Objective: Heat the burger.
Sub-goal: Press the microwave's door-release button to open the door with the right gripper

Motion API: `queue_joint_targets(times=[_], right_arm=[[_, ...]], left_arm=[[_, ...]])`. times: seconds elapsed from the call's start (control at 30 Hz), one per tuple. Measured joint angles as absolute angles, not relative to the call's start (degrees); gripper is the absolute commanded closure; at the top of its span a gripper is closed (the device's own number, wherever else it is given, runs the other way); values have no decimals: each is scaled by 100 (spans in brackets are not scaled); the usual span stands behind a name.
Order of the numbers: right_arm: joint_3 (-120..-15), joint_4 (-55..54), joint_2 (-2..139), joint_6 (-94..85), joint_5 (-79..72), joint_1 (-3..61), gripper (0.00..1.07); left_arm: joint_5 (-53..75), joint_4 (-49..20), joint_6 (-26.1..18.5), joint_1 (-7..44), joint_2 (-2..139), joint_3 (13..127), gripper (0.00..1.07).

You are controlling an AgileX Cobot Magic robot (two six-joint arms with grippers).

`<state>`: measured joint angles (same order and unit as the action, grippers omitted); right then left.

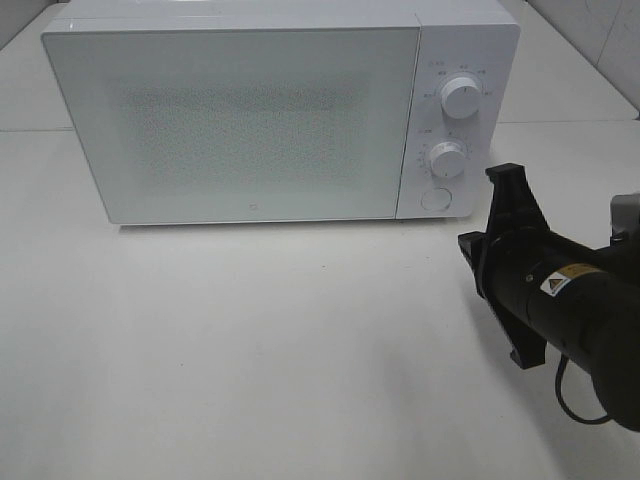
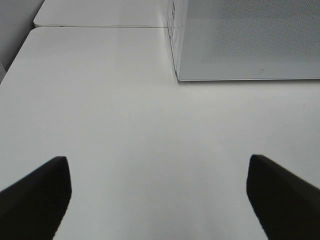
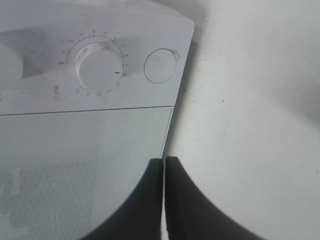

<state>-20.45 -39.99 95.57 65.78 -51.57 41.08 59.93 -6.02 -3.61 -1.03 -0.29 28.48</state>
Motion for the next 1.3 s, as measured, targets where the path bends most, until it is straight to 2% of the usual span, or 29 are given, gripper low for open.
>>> queue_joint_targets(times=[0.4,1.3], right_arm=[[-2945,-3598,10336,6898,-4990,3615,107],[-3982,-3060,11482,7082,-4939,2911,107]], left_arm=[[5993,-602,-361,-103,-29,2848,19],[5993,-602,-361,-103,-29,2848,19]])
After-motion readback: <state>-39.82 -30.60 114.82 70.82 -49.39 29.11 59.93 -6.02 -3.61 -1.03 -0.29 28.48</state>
